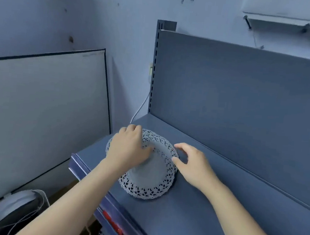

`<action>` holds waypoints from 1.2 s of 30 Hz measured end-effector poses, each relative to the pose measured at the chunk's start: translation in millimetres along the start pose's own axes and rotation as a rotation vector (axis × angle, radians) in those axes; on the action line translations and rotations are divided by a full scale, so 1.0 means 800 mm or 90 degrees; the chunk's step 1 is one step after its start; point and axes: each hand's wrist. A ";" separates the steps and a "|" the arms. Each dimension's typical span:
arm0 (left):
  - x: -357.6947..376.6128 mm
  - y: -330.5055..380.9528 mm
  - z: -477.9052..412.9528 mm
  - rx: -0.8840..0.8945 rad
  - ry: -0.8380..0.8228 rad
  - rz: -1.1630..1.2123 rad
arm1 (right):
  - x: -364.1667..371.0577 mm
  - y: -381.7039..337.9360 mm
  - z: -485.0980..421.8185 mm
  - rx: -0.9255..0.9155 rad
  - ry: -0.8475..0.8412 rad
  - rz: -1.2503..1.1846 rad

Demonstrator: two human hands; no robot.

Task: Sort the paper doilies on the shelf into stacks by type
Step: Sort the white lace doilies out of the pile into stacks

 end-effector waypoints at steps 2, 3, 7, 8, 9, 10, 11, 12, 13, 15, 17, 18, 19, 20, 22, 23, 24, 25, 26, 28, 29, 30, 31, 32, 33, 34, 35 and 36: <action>0.003 0.005 -0.025 0.056 0.005 -0.020 | -0.008 0.006 -0.007 0.021 0.008 0.036; 0.007 0.012 -0.035 0.083 -0.002 -0.014 | -0.013 0.010 -0.007 0.036 0.017 0.049; 0.037 0.072 -0.057 0.217 -0.052 0.014 | -0.037 0.039 0.028 0.110 0.052 0.121; 0.047 0.094 -0.055 0.257 -0.065 0.013 | -0.045 0.050 0.044 0.132 0.059 0.142; 0.056 0.119 -0.050 0.300 -0.080 0.011 | -0.055 0.062 0.064 0.159 0.068 0.160; 0.066 0.145 -0.041 0.346 -0.097 0.004 | -0.067 0.075 0.086 0.191 0.080 0.174; 0.075 0.172 -0.030 0.396 -0.112 -0.010 | -0.078 0.088 0.111 0.225 0.092 0.189; 0.085 0.199 -0.016 0.448 -0.124 -0.028 | -0.090 0.101 0.137 0.260 0.103 0.206; 0.094 0.225 0.001 0.498 -0.132 -0.046 | -0.102 0.113 0.166 0.295 0.113 0.221; 0.111 0.276 0.042 0.581 -0.146 -0.066 | -0.123 0.137 0.228 0.359 0.137 0.245; 0.129 0.325 0.093 0.644 -0.171 -0.068 | -0.142 0.157 0.296 0.415 0.160 0.264; 0.138 0.347 0.122 0.668 -0.186 -0.070 | -0.150 0.166 0.333 0.441 0.170 0.271; 0.148 0.369 0.153 0.687 -0.199 -0.076 | -0.156 0.175 0.371 0.464 0.175 0.276; 0.159 0.389 0.183 0.702 -0.208 -0.082 | -0.160 0.185 0.408 0.482 0.179 0.282; 0.181 0.427 0.245 0.708 -0.237 -0.088 | -0.168 0.204 0.480 0.516 0.177 0.284; 0.193 0.444 0.274 0.702 -0.257 -0.088 | -0.171 0.215 0.513 0.530 0.174 0.286; 0.205 0.461 0.300 0.696 -0.276 -0.087 | -0.175 0.226 0.543 0.541 0.170 0.293; 0.217 0.477 0.323 0.691 -0.296 -0.085 | -0.179 0.238 0.569 0.552 0.163 0.302; 0.228 0.491 0.345 0.684 -0.317 -0.080 | -0.183 0.249 0.591 0.562 0.151 0.307; 0.248 0.518 0.377 0.666 -0.347 -0.073 | -0.193 0.270 0.624 0.575 0.137 0.288; 0.256 0.531 0.387 0.661 -0.352 -0.078 | -0.199 0.281 0.636 0.576 0.135 0.276; 0.263 0.545 0.393 0.663 -0.345 -0.085 | -0.205 0.294 0.644 0.572 0.135 0.270; 0.270 0.558 0.395 0.669 -0.338 -0.093 | -0.211 0.308 0.649 0.567 0.133 0.265; 0.276 0.571 0.394 0.671 -0.338 -0.091 | -0.218 0.322 0.651 0.561 0.132 0.254; 0.280 0.584 0.390 0.660 -0.351 -0.076 | -0.227 0.337 0.650 0.557 0.133 0.235; 0.283 0.596 0.385 0.634 -0.376 -0.056 | -0.236 0.353 0.646 0.553 0.128 0.215; 0.287 0.607 0.378 0.597 -0.408 -0.038 | -0.246 0.369 0.641 0.552 0.113 0.199; 0.289 0.617 0.372 0.562 -0.438 -0.030 | -0.256 0.385 0.634 0.553 0.085 0.191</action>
Point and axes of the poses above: each hand's wrist, its own z-axis away from the middle knuckle, its own x-axis out of the palm, y = z × x, and after that the axes turned 13 degrees about z, right-handed
